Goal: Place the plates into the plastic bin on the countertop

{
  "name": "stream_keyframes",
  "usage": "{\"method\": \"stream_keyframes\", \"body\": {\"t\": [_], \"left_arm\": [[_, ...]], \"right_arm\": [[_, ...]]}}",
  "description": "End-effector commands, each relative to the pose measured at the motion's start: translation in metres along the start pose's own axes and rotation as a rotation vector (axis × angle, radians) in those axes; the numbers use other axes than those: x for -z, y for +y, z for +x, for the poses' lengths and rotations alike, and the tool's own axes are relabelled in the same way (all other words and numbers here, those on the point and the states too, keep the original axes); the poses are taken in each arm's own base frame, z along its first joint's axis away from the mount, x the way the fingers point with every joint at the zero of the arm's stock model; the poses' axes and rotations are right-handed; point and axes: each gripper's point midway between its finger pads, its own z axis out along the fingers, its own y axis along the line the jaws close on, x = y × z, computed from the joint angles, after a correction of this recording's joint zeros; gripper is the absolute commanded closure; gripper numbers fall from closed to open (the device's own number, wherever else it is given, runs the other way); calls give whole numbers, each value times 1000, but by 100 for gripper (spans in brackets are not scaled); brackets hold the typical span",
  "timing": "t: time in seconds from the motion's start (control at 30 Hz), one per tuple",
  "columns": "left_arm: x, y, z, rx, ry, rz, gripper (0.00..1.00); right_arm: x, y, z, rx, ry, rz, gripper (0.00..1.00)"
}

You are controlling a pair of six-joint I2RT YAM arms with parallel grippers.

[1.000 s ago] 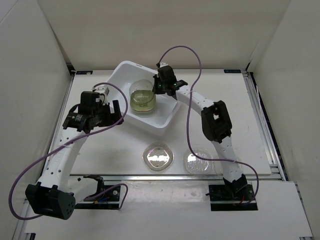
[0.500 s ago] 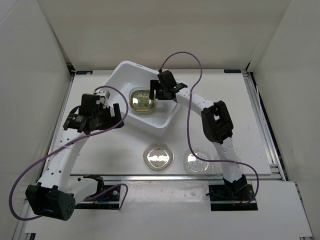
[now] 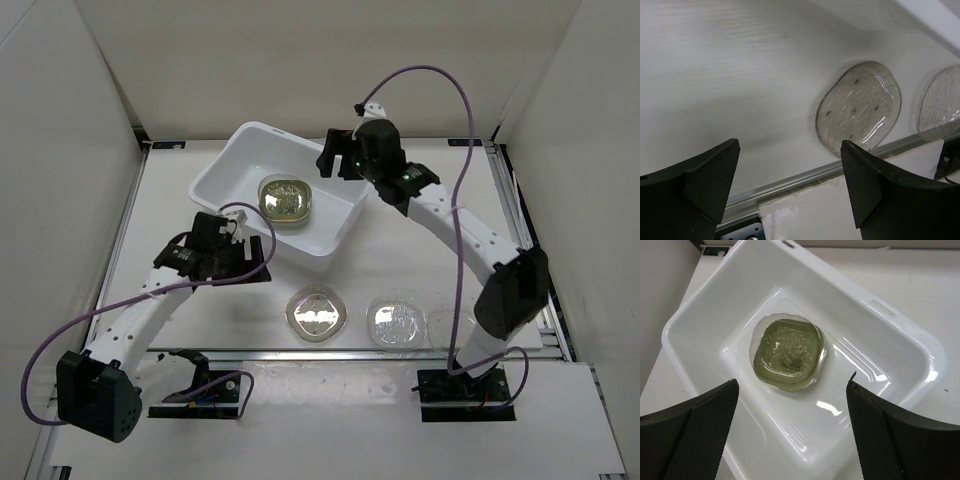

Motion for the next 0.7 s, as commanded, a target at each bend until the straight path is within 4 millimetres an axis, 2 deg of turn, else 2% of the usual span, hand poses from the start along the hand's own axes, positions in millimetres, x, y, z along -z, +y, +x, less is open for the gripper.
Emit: {"method": "stream_keyframes", "body": {"t": [0.0, 0.07, 0.13, 0.33, 0.37, 0.4, 0.47, 0.53, 0.67], "left_arm": [[-18, -29, 10, -18, 12, 94, 11], [-29, -31, 17, -2, 24, 60, 14], [-41, -31, 32, -22, 36, 14, 16], [-69, -39, 69, 88, 22, 24, 23], [-73, -46, 76, 85, 25, 59, 23], [-76, -50, 79, 112, 15, 76, 25], [-82, -52, 79, 109, -16, 77, 33], [-86, -41, 75, 110, -63, 5, 39], [-92, -35, 74, 104, -85, -15, 40]], "right_arm": [[25, -26, 4, 6, -21, 99, 10], [46, -40, 12, -8, -27, 138, 10], [66, -57, 18, -12, -37, 185, 10], [102, -81, 27, -17, -50, 284, 10], [111, -84, 23, -29, -67, 291, 10], [112, -86, 30, -26, -60, 296, 9], [124, -87, 27, -31, -81, 297, 9], [130, -91, 25, -32, -97, 310, 10], [140, -95, 24, -27, -106, 327, 9]]}}
